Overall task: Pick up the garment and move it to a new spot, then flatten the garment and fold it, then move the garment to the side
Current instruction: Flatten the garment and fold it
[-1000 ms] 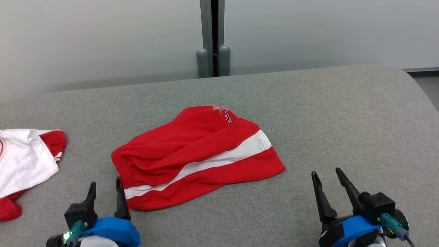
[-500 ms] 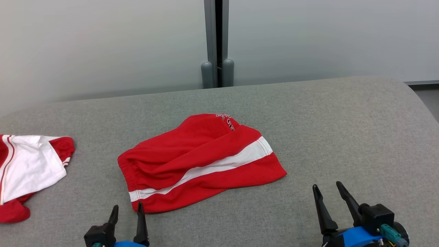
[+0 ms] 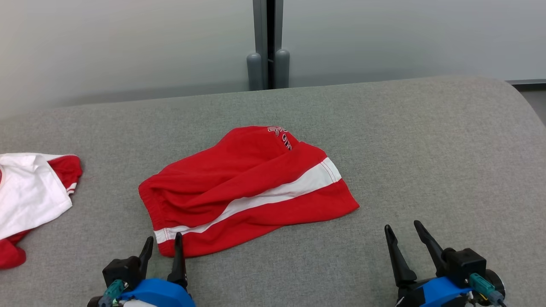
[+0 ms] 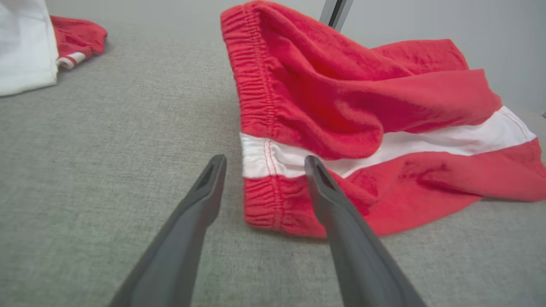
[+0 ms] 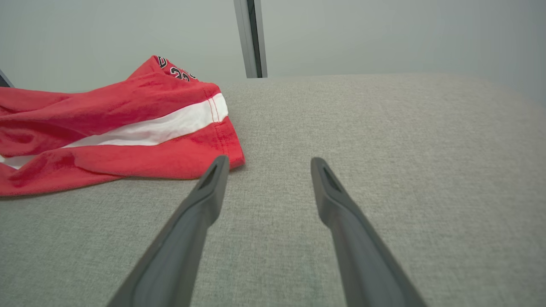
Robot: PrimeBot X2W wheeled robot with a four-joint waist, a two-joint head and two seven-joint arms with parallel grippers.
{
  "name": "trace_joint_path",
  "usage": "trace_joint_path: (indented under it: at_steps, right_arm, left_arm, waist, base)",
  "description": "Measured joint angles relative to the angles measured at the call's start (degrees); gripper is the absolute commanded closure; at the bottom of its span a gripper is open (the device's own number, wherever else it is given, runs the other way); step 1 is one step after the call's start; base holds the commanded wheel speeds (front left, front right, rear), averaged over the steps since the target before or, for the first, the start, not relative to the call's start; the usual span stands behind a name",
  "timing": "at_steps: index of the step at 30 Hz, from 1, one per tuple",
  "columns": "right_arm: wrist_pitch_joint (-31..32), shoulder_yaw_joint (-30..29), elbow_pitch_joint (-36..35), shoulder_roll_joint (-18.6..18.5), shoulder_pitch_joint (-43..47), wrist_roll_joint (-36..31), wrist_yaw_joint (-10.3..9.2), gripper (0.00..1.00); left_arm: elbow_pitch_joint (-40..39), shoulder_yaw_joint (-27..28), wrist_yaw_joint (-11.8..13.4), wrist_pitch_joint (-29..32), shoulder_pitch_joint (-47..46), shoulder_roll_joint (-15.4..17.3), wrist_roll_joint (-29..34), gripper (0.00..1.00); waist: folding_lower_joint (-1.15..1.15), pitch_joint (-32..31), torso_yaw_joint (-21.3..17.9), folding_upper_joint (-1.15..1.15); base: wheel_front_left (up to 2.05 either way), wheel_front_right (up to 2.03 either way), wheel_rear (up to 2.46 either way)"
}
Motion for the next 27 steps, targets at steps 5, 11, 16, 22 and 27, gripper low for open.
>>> trace_joint_path:
  at_steps: [5, 11, 16, 22, 27]
  right_arm:
    - [0.00, -0.01, -0.01, 0.00, -0.54, -0.34, 0.01, 0.00]
    - [0.00, 0.45, 0.07, 0.00, -1.29, -0.19, 0.01, 0.00]
    - [0.00, 0.88, 0.09, 0.01, -1.64, 0.20, 0.00, 0.00]
    - [0.00, 1.70, 0.68, 0.00, -4.09, 1.99, 0.00, 0.00]
    - [-0.02, 4.33, 8.02, 0.00, -11.91, 5.33, 0.00, 0.00]
  left_arm:
    - [0.82, -0.29, -1.24, 0.00, -1.29, 0.00, -0.63, 0.00]
    - [0.84, -1.62, -1.77, 0.00, -2.27, -0.04, -2.30, 0.09]
    - [0.82, -2.42, -1.79, 0.00, -2.69, -0.03, -2.56, 1.00]
    - [-0.51, -3.19, -1.87, 0.00, -3.03, -0.03, -2.50, 1.00]
    - [-1.71, -4.47, -1.87, 0.00, -3.36, -0.01, -2.33, 1.00]
  waist:
    - [0.00, 0.88, 0.21, 0.00]
    - [0.00, 1.52, 0.78, 0.00]
    - [0.00, 1.99, 1.21, 0.00]
    - [0.00, 2.99, 2.01, 0.00]
    - [0.00, 4.40, 3.21, 0.00]
  base:
    - [0.00, 0.00, 0.00]
    - [0.00, 0.00, 0.00]
    - [0.00, 0.00, 0.00]
    - [0.00, 0.00, 0.00]
    - [0.00, 0.00, 0.00]
